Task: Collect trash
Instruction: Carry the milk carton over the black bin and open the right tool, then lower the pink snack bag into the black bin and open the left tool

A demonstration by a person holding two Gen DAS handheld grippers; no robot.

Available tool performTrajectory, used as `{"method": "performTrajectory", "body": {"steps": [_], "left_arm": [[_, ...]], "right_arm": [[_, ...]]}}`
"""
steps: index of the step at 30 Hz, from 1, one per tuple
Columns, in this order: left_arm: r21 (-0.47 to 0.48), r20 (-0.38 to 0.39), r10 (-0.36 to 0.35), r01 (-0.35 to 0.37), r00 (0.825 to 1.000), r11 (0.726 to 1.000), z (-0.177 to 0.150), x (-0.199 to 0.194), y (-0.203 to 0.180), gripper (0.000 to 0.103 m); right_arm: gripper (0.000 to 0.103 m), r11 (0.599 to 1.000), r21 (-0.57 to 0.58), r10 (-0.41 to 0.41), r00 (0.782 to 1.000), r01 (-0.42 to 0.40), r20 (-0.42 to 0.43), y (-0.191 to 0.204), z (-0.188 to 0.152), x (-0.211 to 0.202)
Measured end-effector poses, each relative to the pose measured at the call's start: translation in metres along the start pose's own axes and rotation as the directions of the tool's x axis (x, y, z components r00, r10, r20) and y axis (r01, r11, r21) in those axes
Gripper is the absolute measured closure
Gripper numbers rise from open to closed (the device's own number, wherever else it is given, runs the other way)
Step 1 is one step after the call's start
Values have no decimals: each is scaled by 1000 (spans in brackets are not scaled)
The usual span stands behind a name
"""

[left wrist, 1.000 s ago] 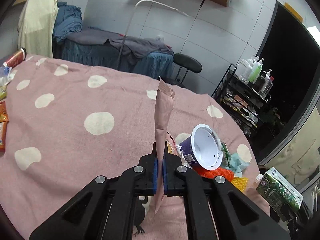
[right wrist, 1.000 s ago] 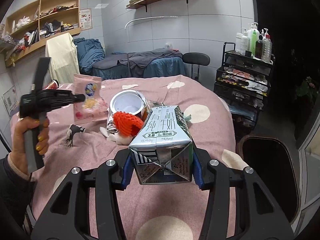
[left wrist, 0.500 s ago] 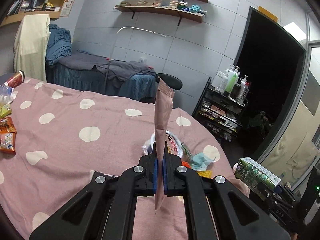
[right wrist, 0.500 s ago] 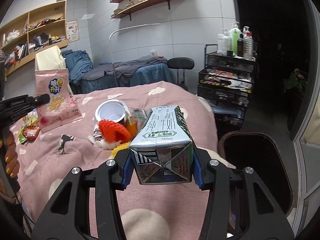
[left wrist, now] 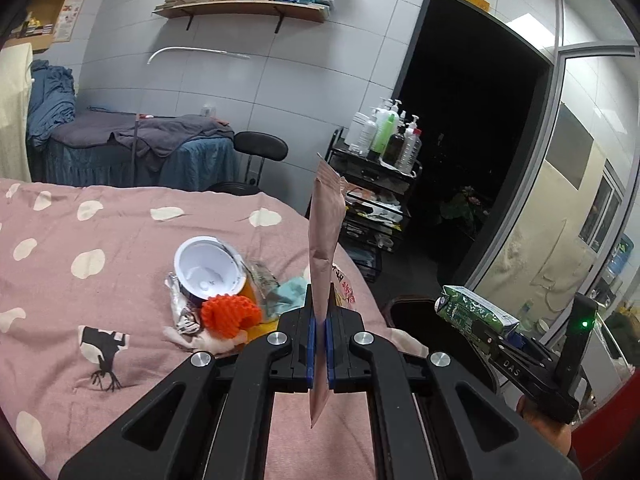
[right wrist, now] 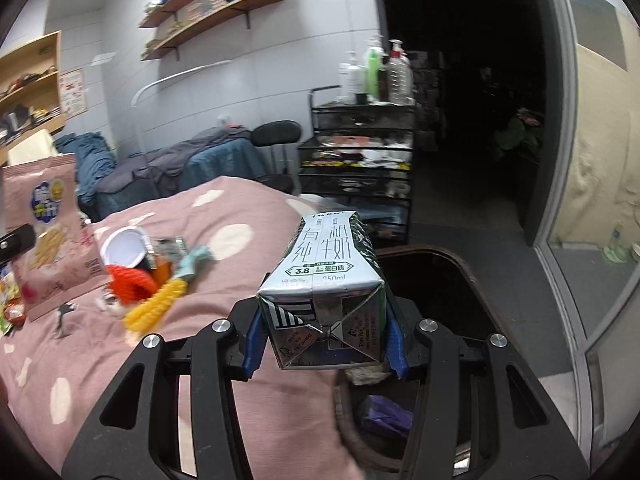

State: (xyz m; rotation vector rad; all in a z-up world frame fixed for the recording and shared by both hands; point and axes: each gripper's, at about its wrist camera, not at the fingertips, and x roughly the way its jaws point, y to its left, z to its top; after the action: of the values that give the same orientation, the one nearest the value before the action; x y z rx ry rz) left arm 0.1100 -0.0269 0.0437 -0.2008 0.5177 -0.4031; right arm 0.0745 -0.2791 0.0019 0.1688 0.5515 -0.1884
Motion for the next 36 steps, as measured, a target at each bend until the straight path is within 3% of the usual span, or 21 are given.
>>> {"method": "performTrajectory", "body": {"steps": [10,24,26,28,36], "left_arm": [[51,-56,-69,72,996,996,-9,23,-32,98],[104,-136,-113,128,984,986,-20,51,-63,98],[104,-147,-122,138,982,985,-20,54,-65,98],[101,-159,-130,147,979,984,-21,57,-68,99],[115,-183,-161,184,970,976,-18,68,-83,98]], "right_arm": [[54,987,103,-106,982,124,-158,-64,-19,56],[54,982,120,-110,952,149,-286,-84,-37,109],[50,979,134,-110,953,153,-281,-86,-39,109],[29,977,141,-116,955,159,-274,-88,-39,109],[28,971,171,-125,964,168,-236,-93,-40,86]]}}
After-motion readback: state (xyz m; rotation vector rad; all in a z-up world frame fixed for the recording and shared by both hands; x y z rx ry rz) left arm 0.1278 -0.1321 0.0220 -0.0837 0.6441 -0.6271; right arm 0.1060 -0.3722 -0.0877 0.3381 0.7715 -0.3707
